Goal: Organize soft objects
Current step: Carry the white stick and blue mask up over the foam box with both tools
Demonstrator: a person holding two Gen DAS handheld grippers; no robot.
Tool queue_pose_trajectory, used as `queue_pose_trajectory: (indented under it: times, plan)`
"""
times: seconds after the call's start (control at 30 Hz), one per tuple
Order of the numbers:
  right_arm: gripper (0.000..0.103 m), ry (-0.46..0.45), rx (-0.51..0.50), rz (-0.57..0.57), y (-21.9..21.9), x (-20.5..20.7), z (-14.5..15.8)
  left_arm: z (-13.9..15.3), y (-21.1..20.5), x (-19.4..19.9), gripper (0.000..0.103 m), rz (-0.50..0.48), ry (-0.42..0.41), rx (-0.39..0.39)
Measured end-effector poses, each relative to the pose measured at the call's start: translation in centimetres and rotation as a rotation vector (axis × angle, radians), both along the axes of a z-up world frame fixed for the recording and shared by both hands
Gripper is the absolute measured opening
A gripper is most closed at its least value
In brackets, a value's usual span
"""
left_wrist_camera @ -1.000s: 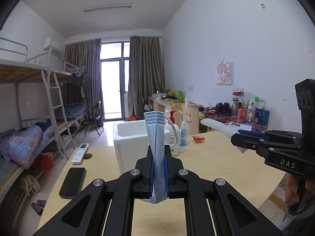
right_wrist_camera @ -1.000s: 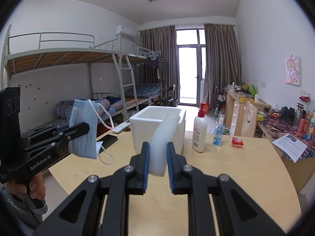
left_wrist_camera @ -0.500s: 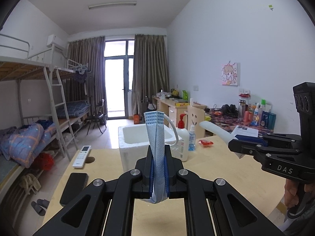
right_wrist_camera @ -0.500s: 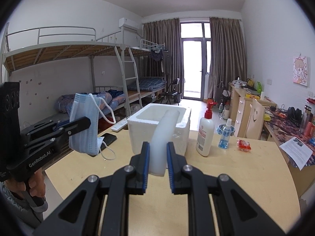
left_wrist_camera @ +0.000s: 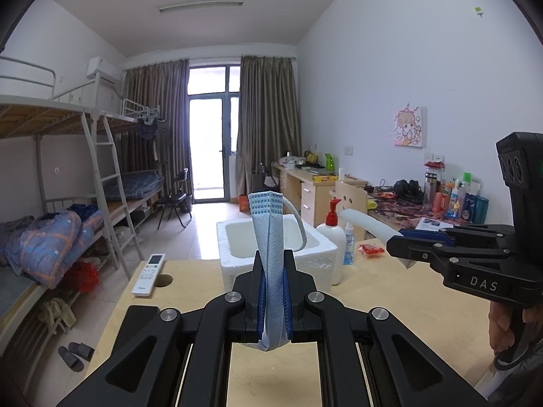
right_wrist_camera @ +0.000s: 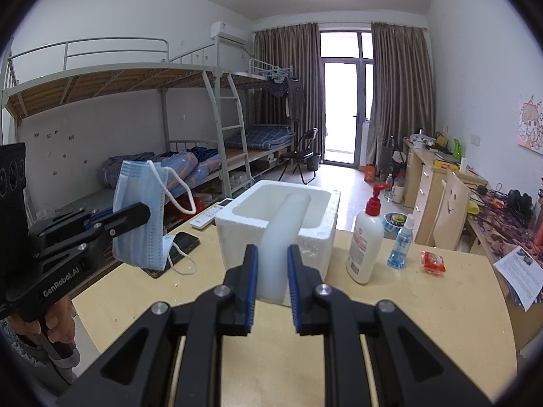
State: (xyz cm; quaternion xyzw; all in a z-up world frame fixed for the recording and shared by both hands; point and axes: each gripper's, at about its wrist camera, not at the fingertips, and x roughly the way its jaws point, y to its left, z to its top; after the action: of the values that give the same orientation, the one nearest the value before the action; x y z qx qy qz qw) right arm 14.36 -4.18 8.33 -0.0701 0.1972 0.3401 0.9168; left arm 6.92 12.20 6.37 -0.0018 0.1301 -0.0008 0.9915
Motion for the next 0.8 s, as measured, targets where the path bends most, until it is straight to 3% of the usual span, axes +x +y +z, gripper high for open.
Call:
queue_pose_trajectory:
  times: [0.8]
  plan:
    - [0.020, 0.053, -0.068, 0.019, 4.6, 7.1, 0.2, -1.3, 2.8, 4.1, 0.009, 0.044, 0.059, -0.027]
